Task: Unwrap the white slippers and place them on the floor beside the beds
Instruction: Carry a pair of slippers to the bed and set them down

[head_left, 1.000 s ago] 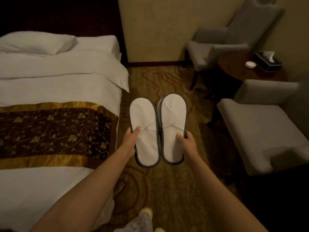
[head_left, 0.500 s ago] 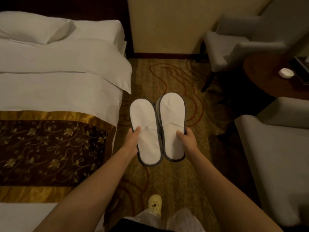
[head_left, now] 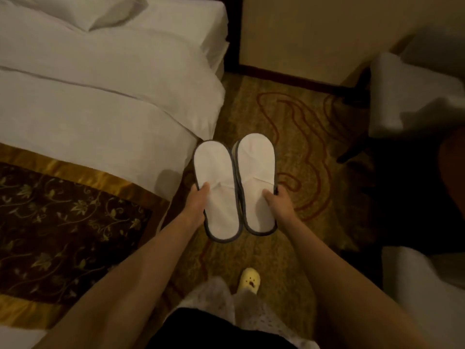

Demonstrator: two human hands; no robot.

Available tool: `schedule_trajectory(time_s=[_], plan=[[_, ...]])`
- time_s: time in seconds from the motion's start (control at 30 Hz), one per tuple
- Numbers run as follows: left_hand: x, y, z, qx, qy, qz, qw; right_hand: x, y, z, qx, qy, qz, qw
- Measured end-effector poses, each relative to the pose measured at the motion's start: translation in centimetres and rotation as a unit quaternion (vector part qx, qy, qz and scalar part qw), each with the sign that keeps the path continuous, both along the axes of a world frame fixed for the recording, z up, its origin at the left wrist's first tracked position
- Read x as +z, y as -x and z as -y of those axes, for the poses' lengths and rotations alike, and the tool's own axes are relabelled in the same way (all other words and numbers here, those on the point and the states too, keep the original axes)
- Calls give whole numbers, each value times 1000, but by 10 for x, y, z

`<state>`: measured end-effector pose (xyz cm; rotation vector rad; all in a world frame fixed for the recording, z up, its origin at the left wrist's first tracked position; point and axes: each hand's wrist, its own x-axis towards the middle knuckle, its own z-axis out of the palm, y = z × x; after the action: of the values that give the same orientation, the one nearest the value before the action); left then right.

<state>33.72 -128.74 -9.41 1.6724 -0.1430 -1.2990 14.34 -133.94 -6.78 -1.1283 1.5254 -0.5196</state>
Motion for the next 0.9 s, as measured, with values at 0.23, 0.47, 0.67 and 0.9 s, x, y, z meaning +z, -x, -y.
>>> schedule_trajectory(time_s=[0.23, 0.47, 0.67, 0.9], plan=[[-21, -43, 60, 106, -37, -23, 993, -26, -60, 110, 130, -54, -32, 990], [-49, -96, 116, 193, -26, -45, 980, -57, -133, 204, 236, -56, -34, 970], [-68, -97, 131, 285, 8, -42, 958, -74, -164, 255, 333, -78, -51, 938], [-101, -56, 122, 437, -5, -60, 897, -105, -185, 281, 489, -105, -56, 864]])
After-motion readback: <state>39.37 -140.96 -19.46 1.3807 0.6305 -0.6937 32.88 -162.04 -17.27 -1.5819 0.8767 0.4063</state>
